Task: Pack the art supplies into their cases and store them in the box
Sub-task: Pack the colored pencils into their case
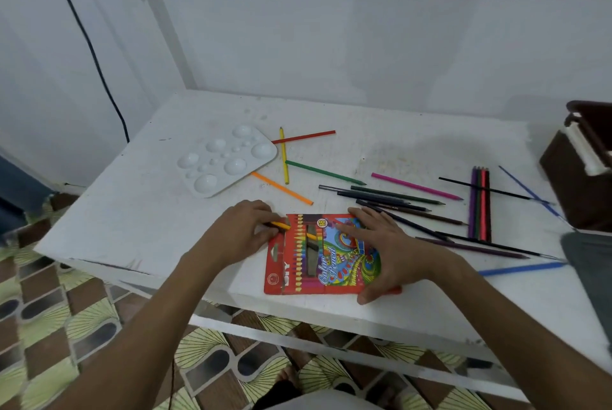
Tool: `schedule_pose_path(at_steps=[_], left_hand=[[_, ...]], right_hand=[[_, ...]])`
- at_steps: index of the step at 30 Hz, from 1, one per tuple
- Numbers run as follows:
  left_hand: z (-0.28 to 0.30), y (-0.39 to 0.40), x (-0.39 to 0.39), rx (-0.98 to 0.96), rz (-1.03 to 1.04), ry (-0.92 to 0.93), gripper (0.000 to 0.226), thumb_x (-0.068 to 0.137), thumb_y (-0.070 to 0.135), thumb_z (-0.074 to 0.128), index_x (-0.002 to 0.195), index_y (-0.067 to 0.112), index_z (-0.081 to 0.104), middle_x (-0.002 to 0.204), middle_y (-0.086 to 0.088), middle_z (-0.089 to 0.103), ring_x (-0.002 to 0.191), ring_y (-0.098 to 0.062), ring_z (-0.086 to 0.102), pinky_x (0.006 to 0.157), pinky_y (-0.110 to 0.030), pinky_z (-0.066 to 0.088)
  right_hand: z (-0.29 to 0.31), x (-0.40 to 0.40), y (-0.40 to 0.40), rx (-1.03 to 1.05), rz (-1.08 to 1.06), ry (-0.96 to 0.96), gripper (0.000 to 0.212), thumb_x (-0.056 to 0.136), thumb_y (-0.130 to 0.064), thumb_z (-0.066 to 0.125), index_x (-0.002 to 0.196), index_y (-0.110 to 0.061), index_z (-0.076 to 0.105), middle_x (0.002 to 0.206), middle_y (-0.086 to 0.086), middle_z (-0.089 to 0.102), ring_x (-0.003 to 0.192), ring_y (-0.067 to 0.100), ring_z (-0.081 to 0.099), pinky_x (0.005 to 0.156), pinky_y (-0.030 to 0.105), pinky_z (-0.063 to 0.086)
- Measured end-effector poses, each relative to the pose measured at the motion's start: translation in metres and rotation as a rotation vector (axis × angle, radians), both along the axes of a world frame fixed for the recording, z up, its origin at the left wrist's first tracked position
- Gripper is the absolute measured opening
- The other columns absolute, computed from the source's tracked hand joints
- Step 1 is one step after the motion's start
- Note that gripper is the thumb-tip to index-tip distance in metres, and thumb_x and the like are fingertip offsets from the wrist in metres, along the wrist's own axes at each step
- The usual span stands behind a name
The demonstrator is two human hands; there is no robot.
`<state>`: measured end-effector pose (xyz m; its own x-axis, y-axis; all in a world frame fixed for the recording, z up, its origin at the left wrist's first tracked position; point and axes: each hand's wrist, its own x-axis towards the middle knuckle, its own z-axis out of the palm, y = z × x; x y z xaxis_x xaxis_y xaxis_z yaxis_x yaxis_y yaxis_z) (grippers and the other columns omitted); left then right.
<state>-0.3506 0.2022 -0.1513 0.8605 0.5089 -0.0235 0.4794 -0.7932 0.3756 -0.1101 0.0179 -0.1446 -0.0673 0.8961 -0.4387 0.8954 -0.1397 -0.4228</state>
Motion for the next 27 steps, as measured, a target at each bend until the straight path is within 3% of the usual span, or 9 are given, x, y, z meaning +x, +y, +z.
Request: schedule_pose_path(at_steps=[5, 11, 14, 17, 21, 27], left_hand=[[-0.008, -0.003, 0.002, 0.072, -0.025, -0.057, 0.032, 0.092, 0.039, 0.055, 0.12, 0.026, 0.065, 0.103, -0.002, 0.057, 0.089, -0.013, 0.056, 0.068, -0.025, 0.044], [-0.018, 0.003, 0.0, -0.033, -0.001, -0.19, 0.035, 0.087, 0.03, 0.066, 0.118, 0.013, 0.065, 0.107, -0.003, 0.054, 0.083, -0.01, 0.054, 0.073, -0.02, 0.042], [-0.017, 0.012, -0.001, -0.048, -0.02, -0.148, 0.033, 0.087, 0.026, 0.065, 0.117, 0.012, 0.065, 0.107, -0.003, 0.057, 0.085, -0.009, 0.053, 0.073, -0.019, 0.039], [-0.015, 0.019, -0.001, -0.026, -0.071, -0.085, 0.02, 0.089, 0.027, 0.062, 0.104, 0.016, 0.07, 0.093, -0.001, 0.06, 0.083, -0.014, 0.058, 0.068, -0.022, 0.041], [-0.016, 0.019, 0.011, -0.082, -0.028, -0.105, 0.014, 0.086, 0.034, 0.065, 0.088, 0.021, 0.07, 0.081, 0.003, 0.059, 0.073, -0.009, 0.054, 0.062, -0.015, 0.036], [-0.016, 0.017, 0.015, -0.117, -0.015, -0.087, 0.017, 0.085, 0.033, 0.066, 0.095, 0.02, 0.07, 0.084, 0.002, 0.06, 0.077, -0.01, 0.057, 0.066, -0.017, 0.04]], right_hand=[[-0.002, -0.017, -0.004, 0.012, -0.074, 0.014, 0.118, 0.06, -0.063, 0.077, 0.142, -0.051, -0.006, 0.154, -0.013, -0.025, 0.129, 0.003, -0.033, 0.106, 0.035, -0.017], [0.0, -0.034, -0.015, 0.031, -0.168, 0.044, 0.117, 0.058, -0.063, 0.078, 0.142, -0.053, -0.002, 0.152, -0.017, -0.026, 0.131, 0.001, -0.034, 0.109, 0.034, -0.015], [-0.001, -0.041, -0.018, 0.023, -0.198, 0.026, 0.118, 0.056, -0.065, 0.077, 0.142, -0.054, -0.002, 0.152, -0.017, -0.027, 0.131, 0.001, -0.036, 0.11, 0.034, -0.017], [-0.003, -0.048, -0.018, 0.044, -0.216, 0.012, 0.115, 0.057, -0.067, 0.075, 0.141, -0.054, -0.002, 0.152, -0.016, -0.026, 0.133, 0.002, -0.035, 0.11, 0.033, -0.02], [-0.005, -0.05, -0.019, 0.065, -0.248, 0.03, 0.115, 0.059, -0.065, 0.076, 0.145, -0.049, 0.002, 0.152, -0.019, -0.024, 0.13, -0.003, -0.036, 0.108, 0.028, -0.021], [0.0, -0.047, -0.021, 0.046, -0.255, 0.071, 0.111, 0.059, -0.061, 0.078, 0.141, -0.053, 0.004, 0.147, -0.026, -0.023, 0.126, -0.007, -0.037, 0.106, 0.027, -0.02]])
